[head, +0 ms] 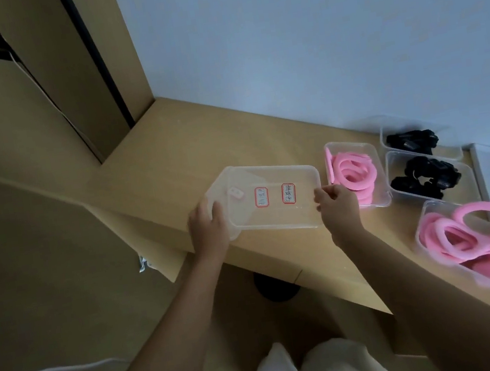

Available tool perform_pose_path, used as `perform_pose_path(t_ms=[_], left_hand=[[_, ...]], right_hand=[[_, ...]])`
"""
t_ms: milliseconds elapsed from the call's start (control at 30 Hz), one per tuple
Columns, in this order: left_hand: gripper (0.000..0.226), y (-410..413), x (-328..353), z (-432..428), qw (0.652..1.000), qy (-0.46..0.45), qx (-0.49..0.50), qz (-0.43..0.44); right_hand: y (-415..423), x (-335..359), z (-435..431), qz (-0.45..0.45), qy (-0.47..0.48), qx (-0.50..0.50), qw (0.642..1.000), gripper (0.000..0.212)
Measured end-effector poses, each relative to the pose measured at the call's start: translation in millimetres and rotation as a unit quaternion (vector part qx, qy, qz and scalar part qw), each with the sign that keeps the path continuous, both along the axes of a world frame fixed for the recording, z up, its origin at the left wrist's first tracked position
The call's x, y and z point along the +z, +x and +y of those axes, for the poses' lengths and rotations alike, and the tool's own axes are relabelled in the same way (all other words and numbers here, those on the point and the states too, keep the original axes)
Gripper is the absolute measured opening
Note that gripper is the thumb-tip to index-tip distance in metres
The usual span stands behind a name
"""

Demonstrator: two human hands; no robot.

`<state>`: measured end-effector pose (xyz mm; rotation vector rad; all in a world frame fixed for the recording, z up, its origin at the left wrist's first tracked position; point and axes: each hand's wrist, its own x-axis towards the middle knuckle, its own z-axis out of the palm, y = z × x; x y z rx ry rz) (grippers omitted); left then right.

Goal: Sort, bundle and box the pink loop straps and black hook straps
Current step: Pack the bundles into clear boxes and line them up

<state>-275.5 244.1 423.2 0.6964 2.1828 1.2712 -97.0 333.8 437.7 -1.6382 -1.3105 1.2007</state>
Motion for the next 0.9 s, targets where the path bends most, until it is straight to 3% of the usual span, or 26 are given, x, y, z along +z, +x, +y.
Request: perform_pose_path(t_ms=[100,267,400,600,733,900], left_hand=[[0.023,13.2,16.8,6.3,0.981,0.059,-0.072,-0.171],[0.012,24.4,18.3,17.0,0.961,0.074,-0.072,-0.258],[0.011,40.4,22.4,28.8,0.956,0.073,-0.078,-0.273],[0.009,78.7,26.3,44.0,0.961,0.053,-0.067,-0.264],[0.03,93.9,20.2,43.9,0.965,0.038,-0.085,-0.247],[0.043,98.2,3.6,37.2,0.966,0.007,-0.103,-0.238]], right_hand=[[4.8,1.8,-0.9,0.007,0.01,-0.005,1.0,0.011],[22.0,8.8,-0.2,-0.012,0.042,-0.019,0.999,0.012],[40.9,13.8,0.8,-0.094,0.082,-0.028,0.992,0.019],[70.5,11.7,1.1,-0.259,0.166,-0.038,0.951,0.028],[84.4,6.6,-0.8,-0.277,0.215,-0.049,0.935,0.023],[89.7,-0.8,-19.1,-0.234,0.168,-0.052,0.956,0.025]])
